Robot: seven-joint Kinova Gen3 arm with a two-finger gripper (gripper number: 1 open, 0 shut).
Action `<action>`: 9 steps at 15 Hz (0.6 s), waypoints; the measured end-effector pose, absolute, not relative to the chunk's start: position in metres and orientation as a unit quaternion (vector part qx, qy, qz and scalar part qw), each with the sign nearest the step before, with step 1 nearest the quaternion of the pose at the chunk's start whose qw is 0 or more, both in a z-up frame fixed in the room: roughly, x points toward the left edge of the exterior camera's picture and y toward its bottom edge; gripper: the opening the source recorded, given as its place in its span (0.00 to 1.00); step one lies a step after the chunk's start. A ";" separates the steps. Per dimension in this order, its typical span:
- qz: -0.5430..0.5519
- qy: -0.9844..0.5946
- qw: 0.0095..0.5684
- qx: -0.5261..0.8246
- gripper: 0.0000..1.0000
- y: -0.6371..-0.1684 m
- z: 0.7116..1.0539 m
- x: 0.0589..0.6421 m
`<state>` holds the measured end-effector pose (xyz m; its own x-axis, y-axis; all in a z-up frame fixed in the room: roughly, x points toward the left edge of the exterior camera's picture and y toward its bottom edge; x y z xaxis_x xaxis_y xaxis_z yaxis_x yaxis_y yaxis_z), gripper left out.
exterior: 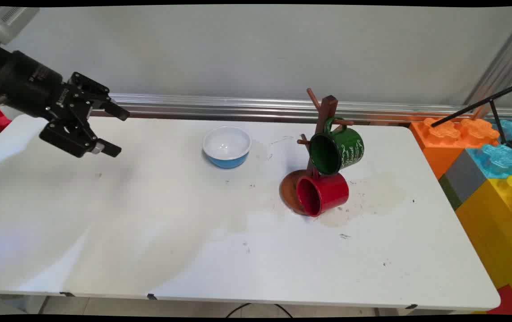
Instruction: Pick up the green mug from the rack
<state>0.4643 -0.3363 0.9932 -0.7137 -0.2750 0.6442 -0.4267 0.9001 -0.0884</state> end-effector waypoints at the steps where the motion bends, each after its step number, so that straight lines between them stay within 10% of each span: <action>1: 0.118 -0.918 0.325 0.195 1.00 -0.338 0.993 0.464; 9: 0.122 -0.908 0.321 0.240 1.00 -0.356 0.995 0.429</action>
